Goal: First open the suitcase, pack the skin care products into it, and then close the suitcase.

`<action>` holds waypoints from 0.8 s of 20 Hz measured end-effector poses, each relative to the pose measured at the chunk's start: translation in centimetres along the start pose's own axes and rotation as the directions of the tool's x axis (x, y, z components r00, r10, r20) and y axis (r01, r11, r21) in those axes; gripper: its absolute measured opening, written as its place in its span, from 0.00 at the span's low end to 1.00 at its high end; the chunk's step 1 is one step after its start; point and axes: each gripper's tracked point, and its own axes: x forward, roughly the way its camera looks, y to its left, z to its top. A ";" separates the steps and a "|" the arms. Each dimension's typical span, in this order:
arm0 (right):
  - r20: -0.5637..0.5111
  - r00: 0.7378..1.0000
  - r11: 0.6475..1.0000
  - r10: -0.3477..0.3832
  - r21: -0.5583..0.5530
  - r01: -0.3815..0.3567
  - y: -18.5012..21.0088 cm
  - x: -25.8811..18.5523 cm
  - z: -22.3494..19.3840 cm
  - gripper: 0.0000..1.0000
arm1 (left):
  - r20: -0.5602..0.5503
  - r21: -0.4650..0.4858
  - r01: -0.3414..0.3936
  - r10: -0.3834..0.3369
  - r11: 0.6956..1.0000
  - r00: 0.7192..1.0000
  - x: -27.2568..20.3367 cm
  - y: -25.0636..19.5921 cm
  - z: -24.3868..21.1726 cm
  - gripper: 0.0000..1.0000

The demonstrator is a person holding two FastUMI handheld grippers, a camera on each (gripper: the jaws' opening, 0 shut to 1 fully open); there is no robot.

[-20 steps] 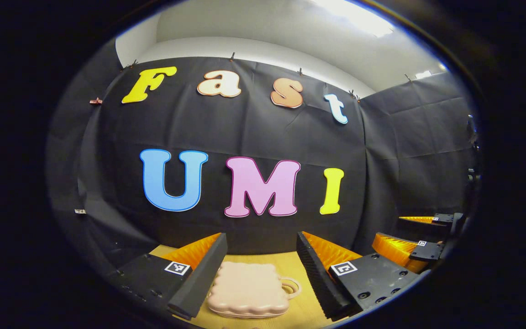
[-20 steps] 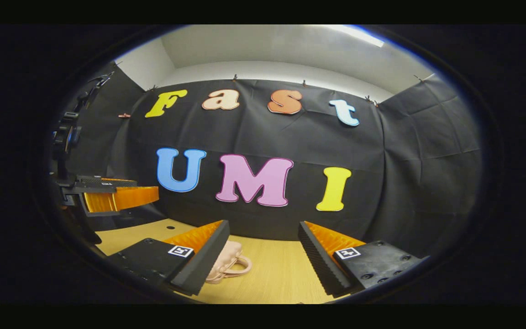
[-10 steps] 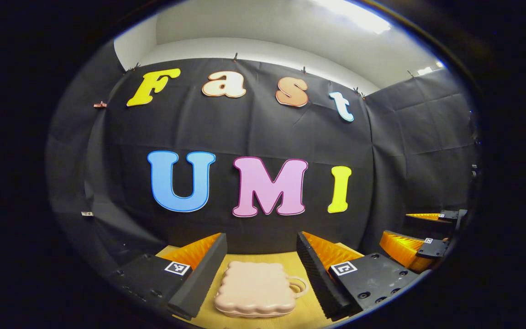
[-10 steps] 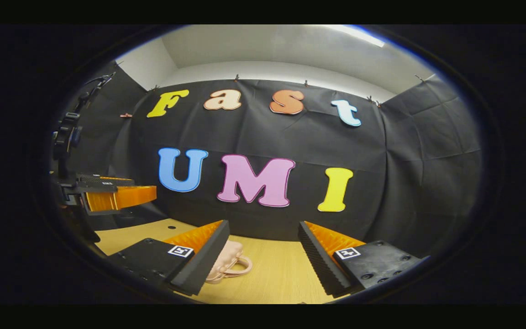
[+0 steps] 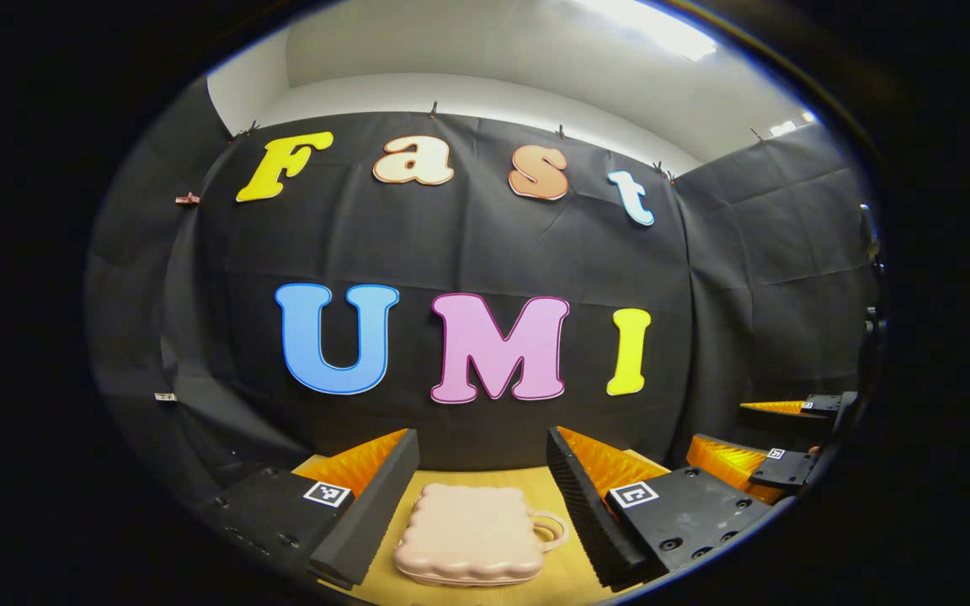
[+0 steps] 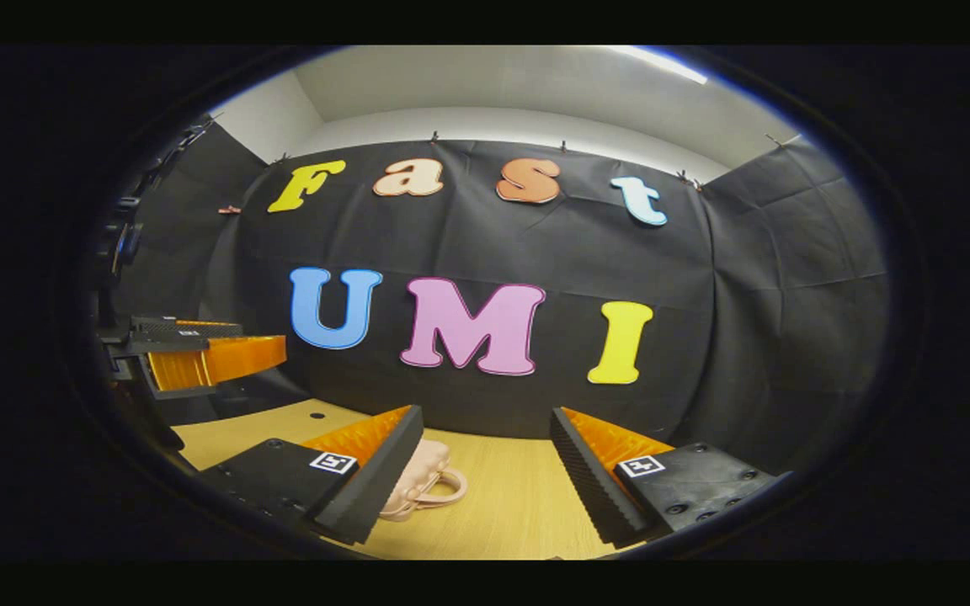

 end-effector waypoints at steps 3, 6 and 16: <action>-0.011 1.000 1.000 0.016 -0.003 -0.016 0.5 0.0 -0.4 0.96 | -0.012 -0.008 -0.010 0.010 1.000 1.000 -0.2 0.5 -0.4 0.96; -0.011 1.000 1.000 0.017 0.000 -0.017 0.7 0.0 -0.3 0.96 | -0.009 0.011 -0.037 0.037 0.999 0.999 -0.5 1.5 -0.4 0.96; -0.036 0.999 0.999 -0.034 -0.023 0.033 0.1 0.2 -0.9 0.96 | 0.002 -0.005 -0.133 0.133 0.991 0.991 -1.7 5.9 -0.8 0.96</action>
